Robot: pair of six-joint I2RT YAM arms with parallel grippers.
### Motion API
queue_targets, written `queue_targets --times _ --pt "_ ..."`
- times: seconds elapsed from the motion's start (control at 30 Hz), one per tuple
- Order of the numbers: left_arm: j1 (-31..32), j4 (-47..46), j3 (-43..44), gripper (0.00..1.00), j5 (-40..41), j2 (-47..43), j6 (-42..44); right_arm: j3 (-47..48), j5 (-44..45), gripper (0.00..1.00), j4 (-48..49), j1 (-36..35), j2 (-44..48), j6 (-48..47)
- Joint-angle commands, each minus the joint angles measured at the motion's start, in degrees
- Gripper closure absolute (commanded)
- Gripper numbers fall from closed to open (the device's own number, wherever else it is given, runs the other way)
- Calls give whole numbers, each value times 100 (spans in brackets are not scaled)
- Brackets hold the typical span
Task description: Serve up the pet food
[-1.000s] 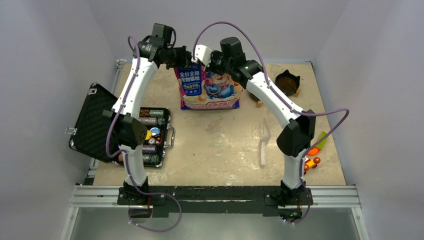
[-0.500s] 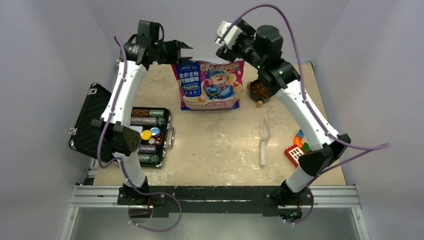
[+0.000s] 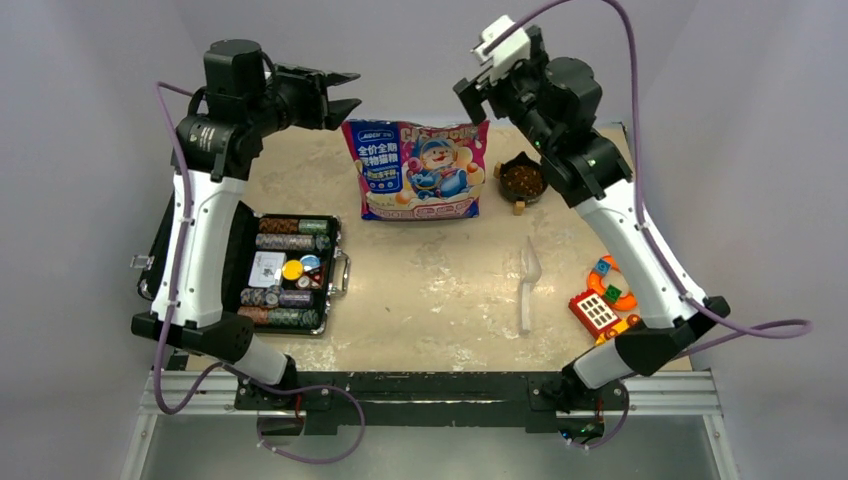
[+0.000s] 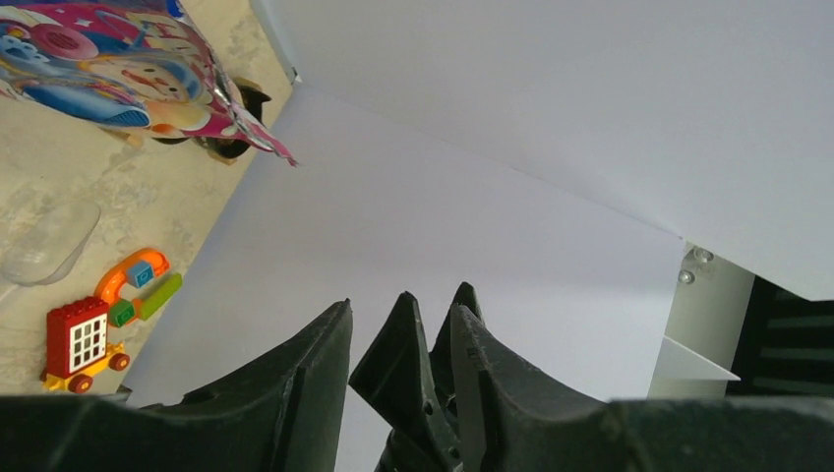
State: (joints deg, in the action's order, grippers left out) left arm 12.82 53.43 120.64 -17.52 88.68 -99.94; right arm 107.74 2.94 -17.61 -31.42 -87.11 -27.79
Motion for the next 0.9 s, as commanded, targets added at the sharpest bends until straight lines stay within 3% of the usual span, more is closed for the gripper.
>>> queue_targets --times 0.0,0.13,0.33,0.5,0.63,0.87 --pt "-43 -424 339 54 160 -349 521 244 858 6 279 41 632 1244" --pt "-43 -458 779 50 606 -593 1088 184 844 5 -80 39 1053 1799" --pt "-25 -649 988 33 1709 -1245 2636 127 1110 3 -1039 39 1762 2690" --pt "-25 -615 344 23 2239 -2324 4131 -876 1263 2 -1680 37 2829 3307" --pt "-25 -453 -358 13 2713 -3231 5512 -2049 1900 1 -1687 39 3960 3464" --pt "-25 375 -1243 9 3596 -4433 6639 -2538 2800 1 -2146 35 5179 3627"
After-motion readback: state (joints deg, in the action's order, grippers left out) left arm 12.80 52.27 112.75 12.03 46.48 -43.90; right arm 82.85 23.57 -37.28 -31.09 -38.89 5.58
